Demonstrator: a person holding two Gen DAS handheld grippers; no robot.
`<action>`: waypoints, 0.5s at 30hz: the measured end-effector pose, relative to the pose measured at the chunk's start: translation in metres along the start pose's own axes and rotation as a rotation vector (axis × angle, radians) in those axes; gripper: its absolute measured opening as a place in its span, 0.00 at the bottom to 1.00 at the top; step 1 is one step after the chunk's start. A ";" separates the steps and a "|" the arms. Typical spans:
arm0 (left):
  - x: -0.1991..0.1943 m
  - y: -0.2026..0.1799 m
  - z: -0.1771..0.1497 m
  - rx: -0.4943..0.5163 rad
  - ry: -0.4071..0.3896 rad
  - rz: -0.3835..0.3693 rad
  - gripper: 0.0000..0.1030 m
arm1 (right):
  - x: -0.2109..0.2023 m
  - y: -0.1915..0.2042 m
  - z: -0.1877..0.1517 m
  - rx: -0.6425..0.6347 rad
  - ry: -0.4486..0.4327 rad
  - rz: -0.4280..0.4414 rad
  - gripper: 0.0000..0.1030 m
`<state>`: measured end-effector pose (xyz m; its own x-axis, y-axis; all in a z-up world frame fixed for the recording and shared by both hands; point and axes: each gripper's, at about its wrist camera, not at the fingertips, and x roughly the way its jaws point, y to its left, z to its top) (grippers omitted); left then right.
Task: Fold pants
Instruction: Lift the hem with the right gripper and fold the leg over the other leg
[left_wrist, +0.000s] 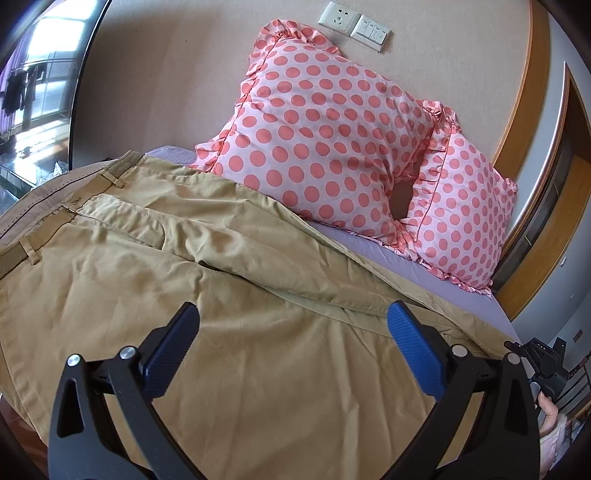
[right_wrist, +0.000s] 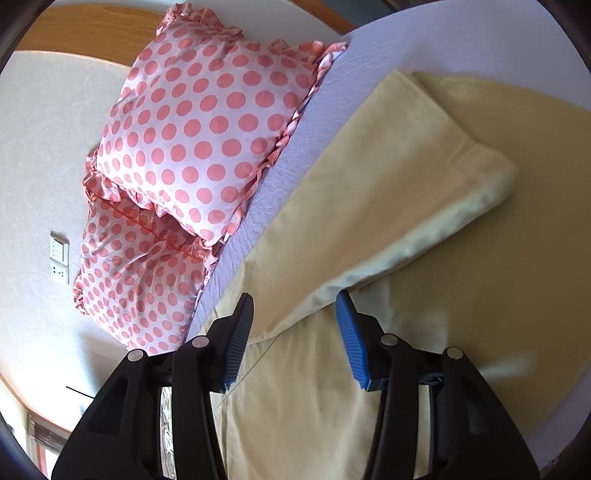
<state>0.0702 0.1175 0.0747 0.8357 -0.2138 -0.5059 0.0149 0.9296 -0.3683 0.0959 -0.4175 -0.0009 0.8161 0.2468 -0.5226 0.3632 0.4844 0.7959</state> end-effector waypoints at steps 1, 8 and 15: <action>0.001 0.002 -0.001 -0.008 -0.002 0.001 0.98 | 0.003 0.003 -0.003 -0.004 0.000 -0.005 0.47; 0.011 0.010 -0.001 -0.034 0.024 0.014 0.98 | 0.031 0.034 -0.020 -0.070 0.050 -0.066 0.47; 0.017 0.012 0.006 -0.015 0.046 0.016 0.98 | 0.043 0.023 -0.006 -0.022 -0.064 -0.057 0.14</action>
<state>0.0879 0.1267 0.0661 0.8098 -0.2128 -0.5467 -0.0065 0.9286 -0.3711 0.1369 -0.3908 -0.0066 0.8217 0.1647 -0.5456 0.4002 0.5149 0.7581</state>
